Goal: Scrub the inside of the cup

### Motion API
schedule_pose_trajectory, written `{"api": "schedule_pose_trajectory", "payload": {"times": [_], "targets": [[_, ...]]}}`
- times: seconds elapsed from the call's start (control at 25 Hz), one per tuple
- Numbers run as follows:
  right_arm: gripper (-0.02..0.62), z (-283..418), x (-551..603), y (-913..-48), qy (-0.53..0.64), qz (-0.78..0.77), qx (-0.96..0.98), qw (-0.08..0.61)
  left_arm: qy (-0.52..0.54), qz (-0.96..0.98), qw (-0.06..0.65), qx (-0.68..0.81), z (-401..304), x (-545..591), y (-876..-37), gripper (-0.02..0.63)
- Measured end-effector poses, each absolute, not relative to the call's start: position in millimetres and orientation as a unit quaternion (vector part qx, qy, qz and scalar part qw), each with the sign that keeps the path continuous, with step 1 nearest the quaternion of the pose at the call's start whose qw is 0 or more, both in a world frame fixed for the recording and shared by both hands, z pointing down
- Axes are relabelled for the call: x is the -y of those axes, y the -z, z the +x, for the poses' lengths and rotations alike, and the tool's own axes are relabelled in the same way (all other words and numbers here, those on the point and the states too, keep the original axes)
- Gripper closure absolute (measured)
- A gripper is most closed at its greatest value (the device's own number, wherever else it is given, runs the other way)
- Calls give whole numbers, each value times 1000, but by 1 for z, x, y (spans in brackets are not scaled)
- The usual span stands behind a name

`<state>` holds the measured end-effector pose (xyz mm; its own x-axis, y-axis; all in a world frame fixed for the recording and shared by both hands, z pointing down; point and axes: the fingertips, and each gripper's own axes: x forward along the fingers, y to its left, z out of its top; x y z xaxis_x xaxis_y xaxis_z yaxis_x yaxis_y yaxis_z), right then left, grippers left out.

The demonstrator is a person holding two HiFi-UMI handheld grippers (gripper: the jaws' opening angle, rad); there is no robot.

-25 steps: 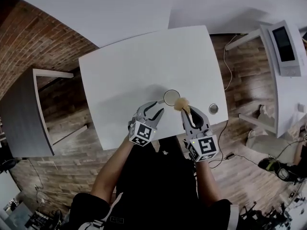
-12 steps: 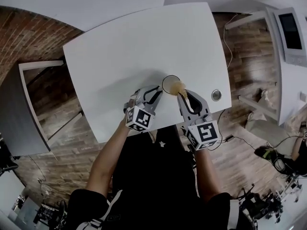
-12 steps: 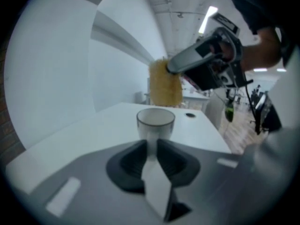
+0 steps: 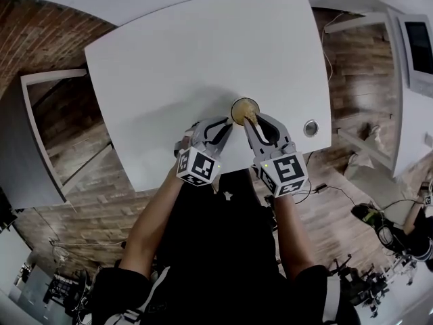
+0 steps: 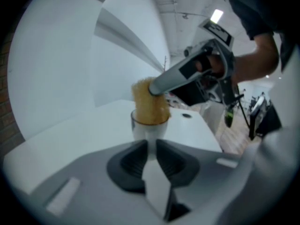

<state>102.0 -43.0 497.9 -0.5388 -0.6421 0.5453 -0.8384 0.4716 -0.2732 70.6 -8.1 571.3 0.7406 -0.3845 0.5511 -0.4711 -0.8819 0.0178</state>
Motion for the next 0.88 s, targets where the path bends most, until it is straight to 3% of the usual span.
{"api": "schedule_pose_trajectory", "payload": {"times": [0.4, 0.68, 0.88], "targets": [[541, 93, 45, -535, -284, 408, 810, 311, -279, 927, 79, 237, 71, 8, -572, 546], [494, 94, 48, -518, -276, 421, 800, 325, -280, 925, 83, 243, 72, 8, -572, 546], [548, 93, 46, -531, -274, 390, 788, 391, -282, 924, 83, 245, 72, 8, -571, 546]]}}
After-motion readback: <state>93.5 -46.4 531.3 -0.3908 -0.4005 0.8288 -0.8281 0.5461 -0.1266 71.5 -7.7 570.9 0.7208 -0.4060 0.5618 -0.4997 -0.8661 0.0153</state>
